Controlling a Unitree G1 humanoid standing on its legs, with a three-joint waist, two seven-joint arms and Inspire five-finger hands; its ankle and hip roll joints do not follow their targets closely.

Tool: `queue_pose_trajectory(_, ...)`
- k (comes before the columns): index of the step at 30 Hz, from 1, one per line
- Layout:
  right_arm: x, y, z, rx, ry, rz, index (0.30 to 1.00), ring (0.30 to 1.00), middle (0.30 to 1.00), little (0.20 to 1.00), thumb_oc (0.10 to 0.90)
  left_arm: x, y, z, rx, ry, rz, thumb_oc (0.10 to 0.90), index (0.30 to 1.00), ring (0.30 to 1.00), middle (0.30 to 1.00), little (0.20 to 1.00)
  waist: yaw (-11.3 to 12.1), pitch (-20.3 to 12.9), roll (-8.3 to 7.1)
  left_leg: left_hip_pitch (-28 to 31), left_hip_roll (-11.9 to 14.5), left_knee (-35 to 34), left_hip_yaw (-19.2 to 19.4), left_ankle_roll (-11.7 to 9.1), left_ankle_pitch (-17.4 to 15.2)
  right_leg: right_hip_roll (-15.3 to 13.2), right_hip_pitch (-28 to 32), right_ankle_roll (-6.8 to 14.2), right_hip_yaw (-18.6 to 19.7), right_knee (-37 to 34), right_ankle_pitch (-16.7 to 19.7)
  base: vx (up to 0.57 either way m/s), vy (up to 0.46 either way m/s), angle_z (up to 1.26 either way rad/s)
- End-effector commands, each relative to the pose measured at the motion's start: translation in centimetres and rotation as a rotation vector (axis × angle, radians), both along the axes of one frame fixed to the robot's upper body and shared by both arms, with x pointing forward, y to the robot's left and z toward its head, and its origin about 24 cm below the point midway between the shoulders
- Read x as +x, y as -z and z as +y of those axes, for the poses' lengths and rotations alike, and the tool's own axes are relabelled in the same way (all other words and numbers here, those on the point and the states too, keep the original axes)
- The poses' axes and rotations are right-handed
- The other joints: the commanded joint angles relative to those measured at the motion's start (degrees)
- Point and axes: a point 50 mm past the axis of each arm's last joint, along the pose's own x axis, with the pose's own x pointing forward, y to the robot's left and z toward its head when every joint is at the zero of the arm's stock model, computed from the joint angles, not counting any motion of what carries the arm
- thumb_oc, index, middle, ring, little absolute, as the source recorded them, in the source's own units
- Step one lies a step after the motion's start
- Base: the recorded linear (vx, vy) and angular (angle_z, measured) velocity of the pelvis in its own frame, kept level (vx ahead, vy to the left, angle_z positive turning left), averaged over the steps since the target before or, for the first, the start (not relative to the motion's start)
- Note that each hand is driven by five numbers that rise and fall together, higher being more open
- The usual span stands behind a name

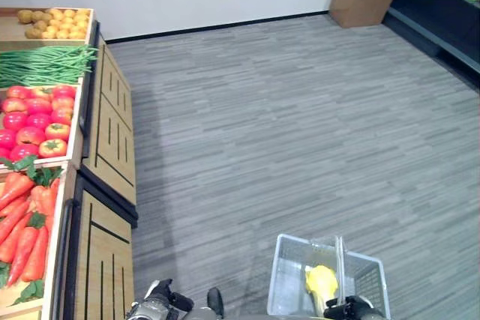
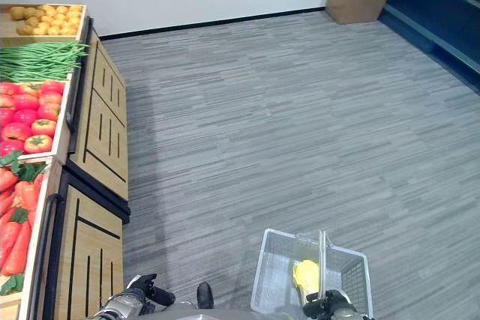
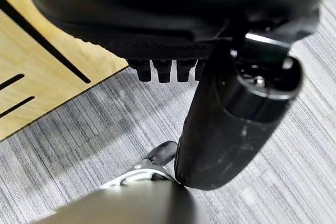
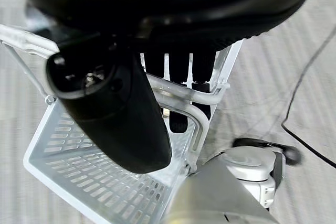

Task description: Get the vegetables into the basket

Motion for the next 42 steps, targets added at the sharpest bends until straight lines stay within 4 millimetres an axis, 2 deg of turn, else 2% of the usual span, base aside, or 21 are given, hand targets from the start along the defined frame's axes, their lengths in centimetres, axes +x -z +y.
queue_pose_trajectory(1, -2.3, 0.0, -1.3, -0.03, -0.008, 0.086, 0.3, 0.3, 0.3, 0.3, 0.4, -0.8, 0.0, 1.1, 0.03, -0.015, 0.027, 0.9, 1.0, 1.0, 1.0, 1.0, 0.17, 2.13, 0.48, -3.17, -0.07, 0.81, -0.84, -3.37, 0.05, -1.96, -0.95, -1.94, -4.25, -7.68, 8.59, 0.17, 0.124, 0.49)
queue_pose_trajectory(2, -2.2, 0.0, -1.2, -0.029, -0.006, 0.084, 0.3, 0.3, 0.3, 0.3, 0.4, -0.8, 0.0, 1.1, 0.03, -0.019, 0.028, 0.9, 1.0, 1.0, 1.0, 1.0, 0.24, 2.16, 0.7, -2.51, 0.02, 0.52, -0.51, -3.27, -0.43, -2.22, -2.29, -2.01, -5.72, -8.1, 7.38, 0.29, 0.077, -0.06)
queue_pose_trajectory(3, -2.1, 0.0, -1.0, -0.019, -0.002, 0.078, 0.3, 0.3, 0.3, 0.3, 0.4, -0.6, -0.1, 1.3, 0.033, -0.03, 0.02, 0.9, 1.0, 1.0, 1.0, 1.0, -1.14, 2.57, 0.83, -0.72, 0.29, 0.04, -1.22, -4.05, -1.37, -0.39, -7.3, -3.4, -5.71, -10.68, 0.3, 0.33, 0.049, -0.24)
queue_pose_trajectory(5, -2.1, 0.1, -0.9, -0.019, -0.011, 0.081, 0.3, 0.3, 0.3, 0.3, 0.4, -0.6, -0.1, 1.4, 0.035, -0.037, 0.022, 0.9, 1.0, 1.0, 1.0, 1.0, -2.28, 3.5, 1.02, 1.2, 0.56, 0.04, -2.88, -4.88, -2.85, 2.55, -11.96, -4.61, -5.8, -17.5, -5.32, 0.33, -0.059, -0.28)
queue_pose_trajectory(9, -2.2, 0.2, -0.7, -0.016, -0.011, 0.086, 0.3, 0.3, 0.3, 0.3, 0.4, -0.8, -0.1, 1.4, 0.04, -0.024, 0.024, 0.9, 1.0, 1.0, 1.0, 1.0, -5.53, 4.42, -1.04, 6.48, -2.07, 0.04, -7.31, -5.55, -6.52, 7.57, -17.9, -3.14, 0.41, -35.56, 0.37, 0.35, -0.081, 0.12)
queue_pose_trajectory(12, -2.6, 0.2, -0.8, -0.016, -0.007, 0.101, 0.3, 0.3, 0.3, 0.3, 0.4, -0.8, -0.1, 1.4, 0.042, -0.008, 0.025, 0.9, 1.0, 1.0, 1.0, 1.0, -8.11, 5.01, -0.65, 10.13, -2.46, 0.04, -10.5, -6.16, -9.02, 8.34, -22.75, -1.72, -0.8, -42.57, 4.68, 0.39, -0.009, 0.62)
queue_pose_trajectory(15, -3.3, 0.3, -0.9, -0.014, 0.002, 0.117, 0.3, 0.3, 0.3, 0.3, 0.4, -0.8, 0.0, 1.0, 0.026, -0.005, 0.025, 0.9, 1.0, 1.0, 1.0, 1.0, -9.68, 4.92, -0.41, 13.24, -3.67, 0.04, -13.71, -5.96, -11.13, 7.99, -23.24, -1.87, -3.75, -41.59, 6.1, 0.33, -0.031, 0.83)
queue_pose_trajectory(19, -4.1, 0.1, -1.5, -0.027, 0.022, 0.128, 0.3, 0.3, 0.3, 0.3, 0.4, -1.2, 0.3, 0.2, 0.013, 0.02, 0.046, 0.9, 1.0, 1.0, 1.0, 1.0, -10.98, 3.54, 0.56, 15.66, -3.78, 0.04, -15.77, -5.81, -12.91, 8.13, -21.31, -3.43, -3.67, -39.93, 6.65, 0.27, -0.083, 0.61)
queue_pose_trajectory(22, -4.0, 0.0, -2.0, -0.034, 0.035, 0.12, 0.3, 0.3, 0.3, 0.3, 0.4, -1.0, 0.4, -0.5, -0.005, 0.025, 0.048, 0.9, 1.0, 1.0, 1.0, 1.0, -11.59, 2.77, 2.67, 17.29, -2.29, 0.04, -17.38, -6.97, -9.97, 9.33, -20.55, -4.75, -4.84, -37.6, 5.2, 0.36, -0.166, 0.32)
queue_pose_trajectory(24, -3.8, -0.2, -2.4, -0.043, 0.033, 0.106, 0.3, 0.3, 0.3, 0.3, 0.4, -0.7, 0.5, -1.2, -0.024, 0.029, 0.036, 0.9, 1.0, 1.0, 1.0, 1.0, -11.76, 2.36, 3.83, 14.89, -1.67, 7.83, -17.41, -10.23, -4.46, 10.03, -17.21, -6.85, -6.35, -36.77, 2.55, 0.31, -0.189, 0.48)
queue_pose_trajectory(25, -3.8, -0.3, -2.5, -0.044, 0.033, 0.106, 0.3, 0.3, 0.3, 0.3, 0.4, -0.7, 0.5, -1.3, -0.024, 0.029, 0.037, 0.9, 1.0, 1.0, 1.0, 1.0, -11.84, 2.4, 3.87, 14.87, -1.6, 7.96, -17.5, -10.28, -4.55, 10.04, -17.15, -6.88, -6.45, -36.74, 2.47, 0.29, -0.197, 0.4)
queue_pose_trajectory(26, -3.7, -0.3, -2.5, -0.045, 0.031, 0.105, 0.3, 0.3, 0.3, 0.3, 0.4, -0.7, 0.5, -1.3, -0.026, 0.024, 0.036, 0.9, 1.0, 1.0, 1.0, 1.0, -11.67, 2.43, 3.82, 14.0, -1.64, 9.91, -17.19, -11.3, -3.49, 10.12, -15.87, -7.31, -6.82, -37.04, 1.78, 0.26, -0.208, 0.36)
queue_pose_trajectory(27, -3.5, -0.4, -2.8, -0.048, 0.035, 0.097, 0.3, 0.3, 0.3, 0.3, 0.4, -0.3, 0.4, -1.6, -0.036, 0.015, 0.018, 0.9, 1.0, 1.0, 1.0, 1.0, -11.18, 2.53, 3.19, 10.76, -1.48, 18.2, -15.93, -14.71, 1.99, 10.25, -12.7, -8.73, -7.36, -37.55, -0.18, 0.26, -0.207, 0.34)
queue_pose_trajectory(28, -3.5, -0.4, -2.8, -0.049, 0.036, 0.097, 0.3, 0.3, 0.3, 0.3, 0.4, -0.3, 0.4, -1.6, -0.037, 0.016, 0.018, 0.9, 1.0, 1.0, 1.0, 1.0, -11.19, 2.62, 3.27, 10.67, -1.36, 18.58, -15.95, -14.77, 1.74, 10.35, -12.62, -8.78, -7.42, -37.55, -0.21, 0.34, -0.273, 0.28)
queue_pose_trajectory(30, -3.5, -0.4, -2.8, -0.048, 0.043, 0.095, 0.3, 0.3, 0.3, 0.3, 0.4, -0.2, 0.4, -1.6, -0.037, 0.0, 0.015, 0.9, 1.0, 1.0, 1.0, 1.0, -10.44, 3.23, 1.6, 6.64, -0.95, 26.04, -13.26, -16.03, 3.81, 9.29, -9.78, -9.51, -7.43, -38.23, -1.29, 0.23, -0.172, 0.18)
queue_pose_trajectory(31, -3.6, -0.5, -3.0, -0.052, 0.047, 0.1, 0.3, 0.3, 0.3, 0.3, 0.4, -0.3, 0.4, -1.4, -0.036, -0.015, 0.016, 0.9, 1.0, 1.0, 1.0, 1.0, -9.77, 3.33, -0.21, 2.81, 1.7, 29.05, -8.6, -15.42, 4.82, 8.17, -7.22, -9.95, -7.57, -38.8, -2.79, 0.16, -0.121, -0.08)
queue_pose_trajectory(32, -3.6, -0.5, -3.0, -0.052, 0.047, 0.1, 0.3, 0.3, 0.3, 0.3, 0.4, -0.3, 0.4, -1.3, -0.036, -0.014, 0.016, 0.9, 1.0, 1.0, 1.0, 1.0, -9.54, 3.47, 0.0, 2.83, 2.0, 29.53, -8.4, -15.44, 4.37, 8.47, -7.1, -9.96, -7.43, -38.78, -2.86, 0.23, -0.133, 0.02)
queue_pose_trajectory(34, -3.8, -0.5, -3.1, -0.057, 0.046, 0.11, 0.3, 0.3, 0.3, 0.3, 0.4, -0.3, 0.3, -1.3, -0.035, -0.019, 0.01, 0.9, 1.0, 1.0, 1.0, 1.0, -8.16, 3.65, -0.38, -0.74, 3.59, 26.99, -6.27, -13.89, 2.89, 8.27, -4.8, -9.7, -7.09, -39.5, -4.02, 0.2, -0.005, 0.03)
queue_pose_trajectory(36, -4.0, -0.5, -3.1, -0.066, 0.03, 0.121, 0.3, 0.3, 0.3, 0.3, 0.4, -0.7, 0.4, -1.1, -0.025, -0.029, 0.02, 0.9, 1.0, 1.0, 1.0, 1.0, -5.95, 3.42, -0.44, -4.4, 5.81, 13.54, -5.44, -11.5, -0.5, 7.75, -2.15, -7.92, -6.35, -40.6, -5.32, 0.36, 0.095, -0.01)
queue_pose_trajectory(38, -4.2, -0.5, -3.3, -0.079, 0.004, 0.138, 0.3, 0.3, 0.3, 0.3, 0.4, -1.2, 0.5, -0.8, 0.0, -0.02, 0.043, 0.9, 1.0, 1.0, 1.0, 1.0, -3.86, 3.63, 0.32, -6.83, 6.27, 5.82, -10.73, -11.7, 3.85, 8.34, -0.28, -7.58, -4.62, -40.45, -7.01, 0.33, 0.114, -0.29)
queue_pose_trajectory(42, -4.0, -0.2, -2.5, -0.059, 0.008, 0.126, 0.3, 0.3, 0.3, 0.3, 0.4, -1.7, 0.6, -0.5, 0.001, -0.041, 0.049, 0.9, 1.0, 1.0, 1.0, 1.0, -3.98, 2.69, 0.58, -2.41, 5.44, 1.6, -11.07, -11.41, 2.83, 9.21, 0.18, -7.89, -2.46, -38.95, -8.75, 0.13, 0.038, -0.88)
